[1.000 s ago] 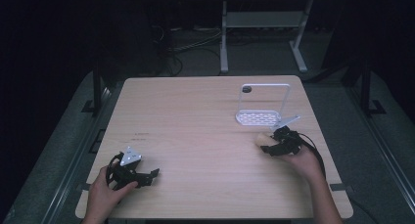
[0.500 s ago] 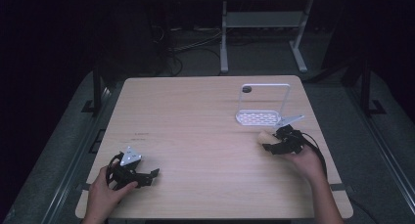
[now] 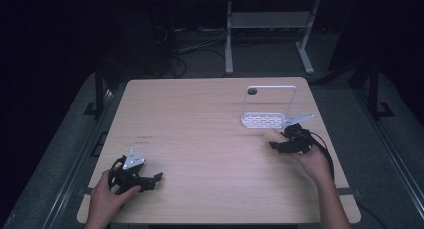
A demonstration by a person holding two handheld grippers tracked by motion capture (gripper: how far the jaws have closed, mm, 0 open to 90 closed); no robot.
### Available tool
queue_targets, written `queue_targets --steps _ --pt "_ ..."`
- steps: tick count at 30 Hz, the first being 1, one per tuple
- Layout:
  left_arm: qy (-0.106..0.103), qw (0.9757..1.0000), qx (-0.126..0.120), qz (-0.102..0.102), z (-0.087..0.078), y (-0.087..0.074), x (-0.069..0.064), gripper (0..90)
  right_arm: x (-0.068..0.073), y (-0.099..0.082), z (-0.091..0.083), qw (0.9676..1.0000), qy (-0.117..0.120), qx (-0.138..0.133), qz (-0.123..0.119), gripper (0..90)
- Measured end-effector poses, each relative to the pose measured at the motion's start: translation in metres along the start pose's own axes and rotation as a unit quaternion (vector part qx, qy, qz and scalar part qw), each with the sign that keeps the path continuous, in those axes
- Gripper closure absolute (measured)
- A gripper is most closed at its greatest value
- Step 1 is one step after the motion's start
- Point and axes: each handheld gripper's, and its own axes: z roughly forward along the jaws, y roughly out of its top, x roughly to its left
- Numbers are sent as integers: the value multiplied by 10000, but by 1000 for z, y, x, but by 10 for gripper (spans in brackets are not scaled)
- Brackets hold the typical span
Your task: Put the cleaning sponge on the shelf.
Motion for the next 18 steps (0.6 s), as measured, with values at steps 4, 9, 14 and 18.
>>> queue_targets --steps 4,9,14,18 --pt "-1 10000 -1 -3 0 0 0 129 -2 4 0 10000 -57 -34 43 422" --pt "3 10000 -6 -2 0 0 0 130 -4 11 2 9999 -69 -55 52 422" --pt "1 10000 -9 -9 0 0 0 129 -6 17 4 9999 -92 -50 57 422" --pt "3 10000 -3 -11 0 0 0 129 -8 22 5 9999 -135 -53 61 422"
